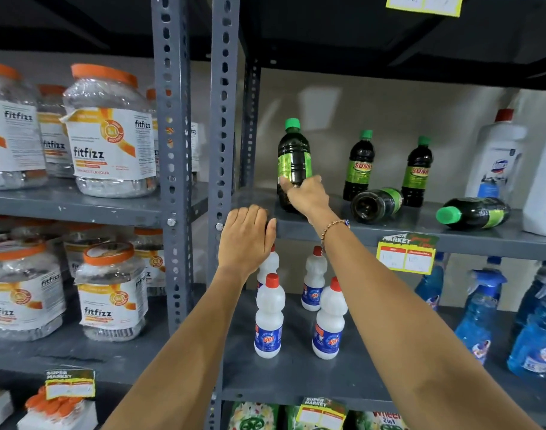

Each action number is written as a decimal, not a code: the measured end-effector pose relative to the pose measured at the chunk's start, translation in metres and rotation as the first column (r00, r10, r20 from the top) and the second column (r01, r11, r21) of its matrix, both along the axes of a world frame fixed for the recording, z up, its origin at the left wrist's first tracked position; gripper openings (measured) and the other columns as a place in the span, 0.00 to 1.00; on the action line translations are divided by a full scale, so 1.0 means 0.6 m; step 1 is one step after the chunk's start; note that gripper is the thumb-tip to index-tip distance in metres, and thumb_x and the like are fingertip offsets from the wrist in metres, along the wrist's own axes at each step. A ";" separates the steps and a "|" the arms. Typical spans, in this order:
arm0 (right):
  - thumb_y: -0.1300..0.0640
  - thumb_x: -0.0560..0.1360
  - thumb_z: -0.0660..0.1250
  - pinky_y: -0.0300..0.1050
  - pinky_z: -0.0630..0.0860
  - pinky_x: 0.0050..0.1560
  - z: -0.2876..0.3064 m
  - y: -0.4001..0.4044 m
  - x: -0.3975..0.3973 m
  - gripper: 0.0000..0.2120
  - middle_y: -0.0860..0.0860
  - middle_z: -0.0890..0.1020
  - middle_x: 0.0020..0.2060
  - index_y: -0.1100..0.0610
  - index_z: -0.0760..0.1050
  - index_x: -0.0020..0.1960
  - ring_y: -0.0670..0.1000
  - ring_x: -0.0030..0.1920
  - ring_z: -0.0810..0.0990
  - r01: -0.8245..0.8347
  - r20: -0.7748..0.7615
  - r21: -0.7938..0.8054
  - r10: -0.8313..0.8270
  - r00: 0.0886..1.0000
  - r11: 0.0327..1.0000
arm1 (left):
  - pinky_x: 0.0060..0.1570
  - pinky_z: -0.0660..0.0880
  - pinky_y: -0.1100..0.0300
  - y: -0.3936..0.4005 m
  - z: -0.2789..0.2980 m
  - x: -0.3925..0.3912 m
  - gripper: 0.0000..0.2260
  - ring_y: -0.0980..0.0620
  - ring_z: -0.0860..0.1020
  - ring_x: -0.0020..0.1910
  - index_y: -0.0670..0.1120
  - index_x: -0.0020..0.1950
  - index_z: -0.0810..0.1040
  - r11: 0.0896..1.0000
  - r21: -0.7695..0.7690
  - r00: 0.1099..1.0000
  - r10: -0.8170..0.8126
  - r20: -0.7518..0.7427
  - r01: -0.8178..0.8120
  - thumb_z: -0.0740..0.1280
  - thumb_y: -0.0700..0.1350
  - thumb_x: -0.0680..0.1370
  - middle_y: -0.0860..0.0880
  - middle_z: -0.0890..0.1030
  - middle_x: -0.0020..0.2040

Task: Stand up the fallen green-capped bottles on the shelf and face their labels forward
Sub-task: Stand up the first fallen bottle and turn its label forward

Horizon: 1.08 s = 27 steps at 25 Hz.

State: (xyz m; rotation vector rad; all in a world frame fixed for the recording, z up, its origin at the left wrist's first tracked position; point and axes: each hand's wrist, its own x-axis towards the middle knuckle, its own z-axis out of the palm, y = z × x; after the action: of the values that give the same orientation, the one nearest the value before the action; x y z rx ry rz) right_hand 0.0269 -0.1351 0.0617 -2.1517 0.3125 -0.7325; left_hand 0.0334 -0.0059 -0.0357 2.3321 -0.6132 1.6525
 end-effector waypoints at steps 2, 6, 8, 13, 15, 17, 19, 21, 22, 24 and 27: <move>0.44 0.72 0.68 0.51 0.71 0.58 -0.008 0.003 0.008 0.31 0.58 0.74 0.61 0.61 0.58 0.63 0.60 0.62 0.74 -0.058 -0.019 0.032 0.059 0.998 0.998 | 0.46 0.71 0.53 0.001 -0.001 0.000 0.19 0.47 0.76 0.40 0.43 0.46 0.76 1.000 0.003 1.000 0.004 0.025 -0.004 0.50 0.51 0.81 0.47 0.79 0.40; 0.47 0.72 0.70 0.51 0.72 0.61 -0.004 -0.013 0.018 0.32 0.56 0.74 0.60 0.60 0.55 0.64 0.56 0.61 0.74 -0.174 -0.072 0.076 0.179 0.981 0.982 | 0.45 0.70 0.54 0.002 -0.003 0.004 0.21 0.47 0.75 0.39 0.44 0.46 0.76 1.000 -0.004 0.999 -0.011 0.052 0.011 0.47 0.51 0.82 0.47 0.78 0.40; 0.49 0.73 0.70 0.46 0.69 0.56 -0.003 -0.024 0.017 0.33 0.55 0.73 0.59 0.61 0.55 0.66 0.52 0.57 0.73 -0.233 -0.079 0.128 0.244 0.967 0.964 | 0.44 0.69 0.54 0.001 -0.005 0.007 0.23 0.47 0.75 0.38 0.44 0.45 0.76 1.000 -0.007 0.997 -0.010 0.077 0.011 0.45 0.51 0.82 0.47 0.78 0.40; 0.62 0.71 0.73 0.45 0.71 0.60 -0.005 -0.037 0.018 0.34 0.54 0.73 0.56 0.62 0.54 0.67 0.51 0.57 0.73 -0.323 0.042 0.304 0.327 0.944 0.896 | 0.44 0.70 0.54 0.000 -0.007 0.008 0.22 0.48 0.75 0.38 0.44 0.46 0.76 1.000 -0.012 0.995 -0.013 0.099 0.014 0.46 0.51 0.82 0.47 0.78 0.40; 0.64 0.68 0.74 0.47 0.72 0.61 -0.005 -0.039 0.022 0.33 0.53 0.75 0.55 0.62 0.58 0.66 0.52 0.57 0.75 -0.315 0.020 0.274 0.322 0.947 0.909 | 0.44 0.69 0.55 0.001 -0.006 0.005 0.22 0.48 0.74 0.38 0.44 0.46 0.76 1.000 -0.009 0.996 -0.017 0.087 0.018 0.46 0.51 0.82 0.47 0.78 0.40; 0.60 0.64 0.77 0.48 0.74 0.60 -0.013 -0.039 0.026 0.32 0.53 0.79 0.54 0.60 0.66 0.63 0.53 0.57 0.78 -0.277 -0.001 0.212 0.284 0.959 0.937 | 0.44 0.69 0.55 0.002 -0.007 0.003 0.21 0.48 0.74 0.38 0.44 0.46 0.76 1.000 -0.004 0.997 -0.019 0.080 0.019 0.47 0.50 0.82 0.47 0.77 0.40; 0.58 0.64 0.78 0.46 0.74 0.56 -0.015 -0.036 0.021 0.30 0.52 0.80 0.53 0.60 0.69 0.61 0.52 0.54 0.78 -0.231 0.020 0.173 0.231 0.973 0.957 | 0.44 0.69 0.55 0.002 -0.007 0.002 0.19 0.48 0.74 0.38 0.44 0.46 0.76 1.000 -0.002 0.998 -0.021 0.066 0.021 0.48 0.50 0.82 0.47 0.77 0.40; 0.60 0.65 0.77 0.45 0.73 0.53 -0.012 -0.036 0.022 0.29 0.52 0.79 0.52 0.60 0.69 0.61 0.51 0.53 0.77 -0.208 0.033 0.173 0.205 0.978 0.963 | 0.44 0.69 0.55 0.002 -0.005 0.001 0.19 0.48 0.74 0.38 0.44 0.46 0.76 1.000 -0.006 0.998 -0.028 0.050 0.028 0.48 0.50 0.82 0.47 0.77 0.40; 0.60 0.65 0.76 0.46 0.75 0.53 -0.010 -0.035 0.021 0.28 0.53 0.80 0.53 0.60 0.69 0.61 0.52 0.54 0.78 -0.217 0.034 0.180 0.215 0.976 0.959 | 0.44 0.69 0.55 0.003 -0.004 0.001 0.20 0.48 0.74 0.38 0.44 0.46 0.76 1.000 -0.006 0.999 -0.030 0.044 0.030 0.47 0.51 0.82 0.47 0.77 0.41; 0.60 0.64 0.76 0.49 0.77 0.55 -0.009 -0.035 0.026 0.27 0.55 0.80 0.53 0.59 0.70 0.60 0.55 0.56 0.79 -0.218 0.022 0.174 0.217 0.976 0.960 | 0.44 0.69 0.55 0.002 -0.006 0.002 0.21 0.48 0.74 0.39 0.44 0.46 0.75 1.000 -0.008 0.999 -0.028 0.038 0.028 0.46 0.51 0.83 0.47 0.77 0.41; 0.59 0.64 0.78 0.45 0.74 0.53 -0.012 -0.035 0.019 0.30 0.52 0.78 0.52 0.61 0.67 0.61 0.52 0.54 0.77 -0.174 0.058 0.141 0.167 0.984 0.975 | 0.44 0.70 0.54 0.002 -0.007 0.003 0.21 0.48 0.74 0.39 0.44 0.47 0.75 0.999 -0.012 0.999 -0.040 0.034 0.040 0.46 0.51 0.82 0.47 0.77 0.41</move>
State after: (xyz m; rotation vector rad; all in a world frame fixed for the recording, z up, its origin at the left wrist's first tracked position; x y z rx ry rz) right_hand 0.0382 -0.1563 0.0547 -1.9916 0.1493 -0.6400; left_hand 0.0354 -0.0046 -0.0397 2.2721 -0.6496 1.6765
